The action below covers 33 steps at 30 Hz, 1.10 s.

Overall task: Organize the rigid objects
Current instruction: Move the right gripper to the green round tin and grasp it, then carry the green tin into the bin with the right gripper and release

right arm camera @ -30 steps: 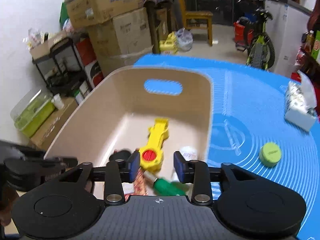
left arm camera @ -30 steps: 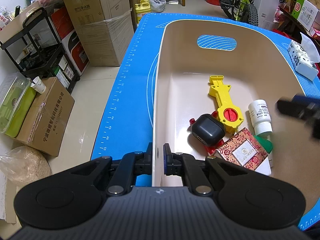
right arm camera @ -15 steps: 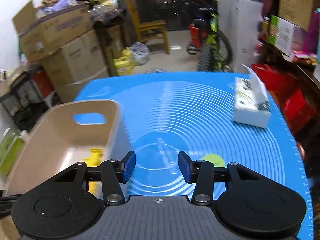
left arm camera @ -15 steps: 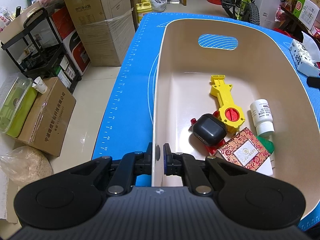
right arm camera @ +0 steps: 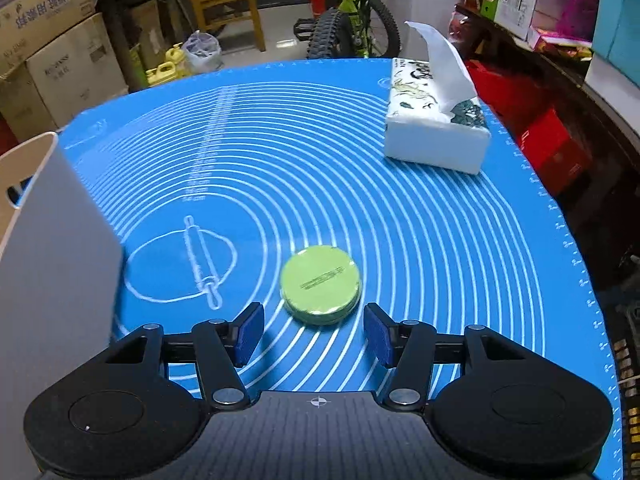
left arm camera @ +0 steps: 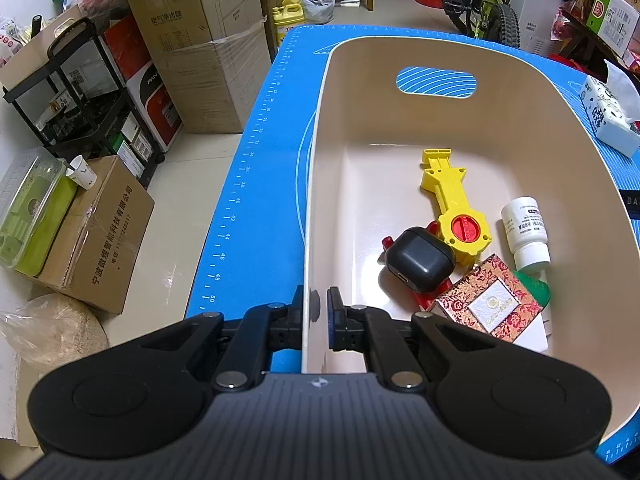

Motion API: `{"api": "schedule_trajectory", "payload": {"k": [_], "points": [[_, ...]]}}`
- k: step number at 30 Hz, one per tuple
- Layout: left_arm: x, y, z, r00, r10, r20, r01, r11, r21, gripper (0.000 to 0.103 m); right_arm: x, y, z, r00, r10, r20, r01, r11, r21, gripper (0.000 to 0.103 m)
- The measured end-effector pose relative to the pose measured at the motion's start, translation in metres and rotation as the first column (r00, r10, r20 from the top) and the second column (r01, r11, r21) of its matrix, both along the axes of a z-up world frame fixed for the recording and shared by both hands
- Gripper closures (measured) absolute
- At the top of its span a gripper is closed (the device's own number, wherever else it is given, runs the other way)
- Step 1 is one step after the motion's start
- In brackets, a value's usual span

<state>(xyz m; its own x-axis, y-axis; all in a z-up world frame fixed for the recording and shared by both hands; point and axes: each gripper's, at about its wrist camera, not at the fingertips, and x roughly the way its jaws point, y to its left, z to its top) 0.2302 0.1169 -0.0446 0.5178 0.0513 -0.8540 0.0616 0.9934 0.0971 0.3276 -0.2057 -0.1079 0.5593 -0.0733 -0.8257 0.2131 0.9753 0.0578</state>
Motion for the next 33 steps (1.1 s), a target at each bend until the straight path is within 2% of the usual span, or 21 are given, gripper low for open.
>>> {"api": "schedule_trajectory", "payload": {"k": [6, 10, 12, 13, 20, 26, 33], "points": [[0.000, 0.000, 0.000, 1.000, 0.000, 0.000, 0.000, 1.000, 0.002, 0.093, 0.007, 0.000, -0.013, 1.000, -0.014, 0.015, 0.015, 0.999, -0.042, 0.039], [0.000, 0.000, 0.000, 1.000, 0.000, 0.000, 0.000, 1.000, 0.003, 0.093, 0.008, 0.008, -0.015, 0.999, 0.023, 0.046, -0.019, 0.995, -0.097, 0.039], [0.001, 0.000, 0.000, 1.000, -0.001, 0.000, 0.001, 1.000, 0.004, 0.093, 0.008, 0.010, -0.015, 0.998, 0.029, 0.054, -0.023, 0.995, -0.102, 0.043], [0.001, 0.000, -0.001, 1.000, -0.001, 0.000, 0.001, 1.000, 0.004, 0.093, 0.008, 0.009, -0.015, 0.998, 0.029, 0.060, -0.024, 0.995, -0.094, 0.049], [0.001, 0.001, -0.001, 1.000, 0.000, -0.001, 0.000, 1.000, 0.001, 0.093, 0.003, 0.014, -0.015, 0.996, 0.029, 0.086, -0.017, 0.991, -0.134, 0.050], [0.001, 0.001, -0.001, 1.000, -0.001, 0.000, 0.001, 1.000, -0.001, 0.093, -0.004, 0.015, 0.002, 0.992, 0.024, 0.122, -0.009, 0.993, -0.122, 0.050], [0.001, 0.000, -0.001, 1.000, 0.000, 0.000, 0.000, 1.000, -0.002, 0.093, -0.017, 0.028, 0.042, 0.977, 0.055, 0.208, -0.032, 0.993, -0.110, 0.050]]}}
